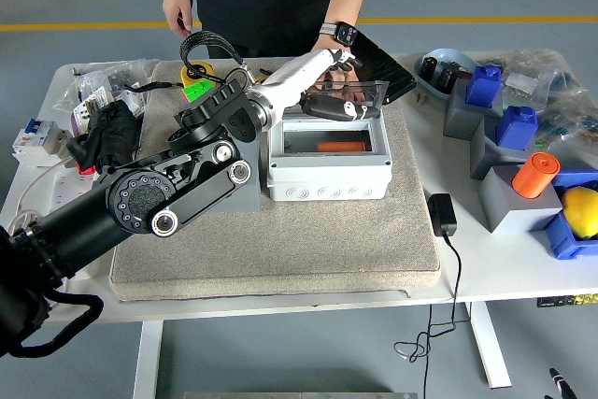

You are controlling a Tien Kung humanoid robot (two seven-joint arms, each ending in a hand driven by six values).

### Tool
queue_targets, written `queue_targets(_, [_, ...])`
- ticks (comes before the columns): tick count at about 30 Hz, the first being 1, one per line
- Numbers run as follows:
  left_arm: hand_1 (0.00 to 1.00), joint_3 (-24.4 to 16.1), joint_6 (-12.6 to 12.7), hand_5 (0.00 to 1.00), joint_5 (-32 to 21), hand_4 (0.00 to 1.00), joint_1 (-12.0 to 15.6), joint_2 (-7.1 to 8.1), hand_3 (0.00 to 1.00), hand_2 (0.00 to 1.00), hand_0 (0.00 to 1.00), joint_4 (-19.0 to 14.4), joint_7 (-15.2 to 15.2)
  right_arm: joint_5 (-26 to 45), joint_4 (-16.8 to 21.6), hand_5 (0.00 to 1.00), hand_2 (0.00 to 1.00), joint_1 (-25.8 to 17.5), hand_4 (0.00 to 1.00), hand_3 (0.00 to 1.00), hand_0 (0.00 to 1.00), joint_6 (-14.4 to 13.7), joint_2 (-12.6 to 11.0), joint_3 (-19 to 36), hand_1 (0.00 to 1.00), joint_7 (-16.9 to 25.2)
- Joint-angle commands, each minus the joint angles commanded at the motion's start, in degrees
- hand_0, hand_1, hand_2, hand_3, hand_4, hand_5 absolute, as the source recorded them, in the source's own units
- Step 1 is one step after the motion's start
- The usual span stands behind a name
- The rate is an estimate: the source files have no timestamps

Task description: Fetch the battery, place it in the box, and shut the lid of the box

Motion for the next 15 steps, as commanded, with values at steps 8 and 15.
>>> queue_targets(8, [0.579, -1.1, -3.7, 0.586, 1.3, 0.998, 0.5, 0.65, 0.681, 0.681, 0.293, -3.2, 4.6, -0.1, 0.0, 0.618, 0.654, -0.1, 0.998, 0.592, 0.726, 0.0, 0.0, 0.1, 0.666, 0.0])
queue_targets(15, [0.470, -1.3, -3.6, 0.585, 1.3, 0.998, 1.0, 0.92, 0.576, 0.604, 0.196, -5.9, 4.8, -0.1, 0.0, 0.619, 0.654, -0.2, 0.998, 0.592, 0.726, 0.0, 0.0, 0.2, 0.666, 0.0])
